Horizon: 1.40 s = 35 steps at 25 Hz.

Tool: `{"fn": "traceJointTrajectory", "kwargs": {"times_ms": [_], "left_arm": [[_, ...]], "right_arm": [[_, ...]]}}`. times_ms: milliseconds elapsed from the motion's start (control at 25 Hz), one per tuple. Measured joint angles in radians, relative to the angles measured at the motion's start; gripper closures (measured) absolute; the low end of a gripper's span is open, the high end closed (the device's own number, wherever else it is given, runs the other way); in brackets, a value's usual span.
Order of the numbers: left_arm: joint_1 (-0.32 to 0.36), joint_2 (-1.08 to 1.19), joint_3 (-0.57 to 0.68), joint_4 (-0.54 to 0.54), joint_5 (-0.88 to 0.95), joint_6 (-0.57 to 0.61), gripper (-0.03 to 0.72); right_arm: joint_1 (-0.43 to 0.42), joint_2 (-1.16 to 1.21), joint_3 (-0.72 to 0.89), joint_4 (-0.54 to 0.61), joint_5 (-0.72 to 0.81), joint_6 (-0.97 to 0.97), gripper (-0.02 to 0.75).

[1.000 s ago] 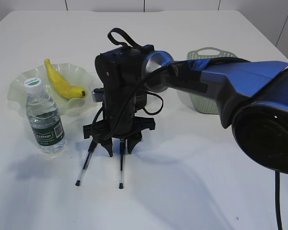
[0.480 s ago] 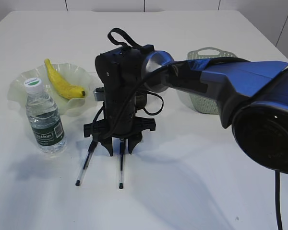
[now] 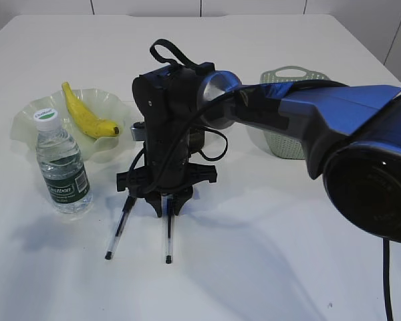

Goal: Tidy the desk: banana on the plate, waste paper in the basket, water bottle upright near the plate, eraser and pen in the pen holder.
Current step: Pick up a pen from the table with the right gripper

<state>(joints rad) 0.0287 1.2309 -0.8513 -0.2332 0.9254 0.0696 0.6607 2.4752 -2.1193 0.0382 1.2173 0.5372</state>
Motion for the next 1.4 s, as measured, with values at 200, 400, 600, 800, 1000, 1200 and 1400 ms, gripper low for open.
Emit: {"fn": "traceJointTrajectory", "kwargs": {"times_ms": [200,400,600,800,1000,1200,1400], "left_arm": [[0.000,0.000,0.000,0.000,0.000,0.000,0.235],[0.000,0.000,0.000,0.000,0.000,0.000,0.236],[0.000,0.000,0.000,0.000,0.000,0.000,0.236],[0.000,0.000,0.000,0.000,0.000,0.000,0.236],[0.000,0.000,0.000,0.000,-0.002,0.000,0.236],[0.000,0.000,0.000,0.000,-0.014,0.000,0.236],[0.000,0.000,0.000,0.000,-0.019,0.000,0.236]], "right_arm": [[0.000,0.000,0.000,0.000,0.000,0.000,0.540],[0.000,0.000,0.000,-0.006,0.000,0.002,0.655],[0.000,0.000,-0.002,-0.008,0.002,0.002,0.688],[0.000,0.000,-0.002,-0.014,0.002,-0.007,0.690],[0.000,0.000,-0.002,-0.010,0.002,-0.045,0.691],[0.000,-0.004,-0.002,-0.005,0.002,-0.077,0.693],[0.000,-0.018,-0.002,-0.012,0.002,-0.136,0.693]]}}
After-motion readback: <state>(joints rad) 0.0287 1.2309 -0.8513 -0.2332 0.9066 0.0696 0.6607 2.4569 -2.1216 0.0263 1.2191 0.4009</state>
